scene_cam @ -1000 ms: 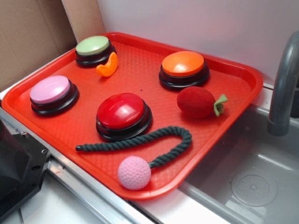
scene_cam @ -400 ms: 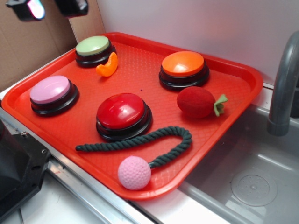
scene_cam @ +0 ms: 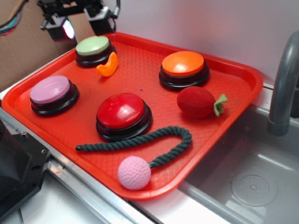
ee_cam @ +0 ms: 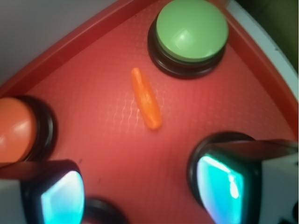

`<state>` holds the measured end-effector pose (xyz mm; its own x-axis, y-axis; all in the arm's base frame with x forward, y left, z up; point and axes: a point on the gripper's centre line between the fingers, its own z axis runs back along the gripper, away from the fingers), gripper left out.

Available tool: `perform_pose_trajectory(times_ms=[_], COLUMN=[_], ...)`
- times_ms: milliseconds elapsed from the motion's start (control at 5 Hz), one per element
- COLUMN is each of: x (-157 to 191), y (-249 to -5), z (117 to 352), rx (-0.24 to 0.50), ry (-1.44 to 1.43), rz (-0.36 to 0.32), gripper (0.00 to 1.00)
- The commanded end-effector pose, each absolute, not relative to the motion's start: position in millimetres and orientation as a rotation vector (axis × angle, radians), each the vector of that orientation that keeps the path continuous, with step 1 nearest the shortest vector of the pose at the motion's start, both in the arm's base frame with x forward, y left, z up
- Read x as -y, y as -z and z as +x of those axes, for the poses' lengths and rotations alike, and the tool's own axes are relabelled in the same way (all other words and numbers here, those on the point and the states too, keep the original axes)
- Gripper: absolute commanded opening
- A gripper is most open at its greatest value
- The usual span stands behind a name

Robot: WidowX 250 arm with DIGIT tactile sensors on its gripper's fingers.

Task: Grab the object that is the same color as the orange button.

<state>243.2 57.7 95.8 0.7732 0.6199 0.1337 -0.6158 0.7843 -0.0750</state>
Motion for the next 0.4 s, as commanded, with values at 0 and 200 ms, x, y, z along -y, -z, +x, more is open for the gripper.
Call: perform_pose_trajectory(times_ms=[0,200], x=[-80.9,-84.4], y=[-57.2,-40.8], z=[268.4,273.1], rx=[0.188,0.172], ry=[-0.718,-0.735], rz=[-0.008,0.013], gripper=[1.00,1.00])
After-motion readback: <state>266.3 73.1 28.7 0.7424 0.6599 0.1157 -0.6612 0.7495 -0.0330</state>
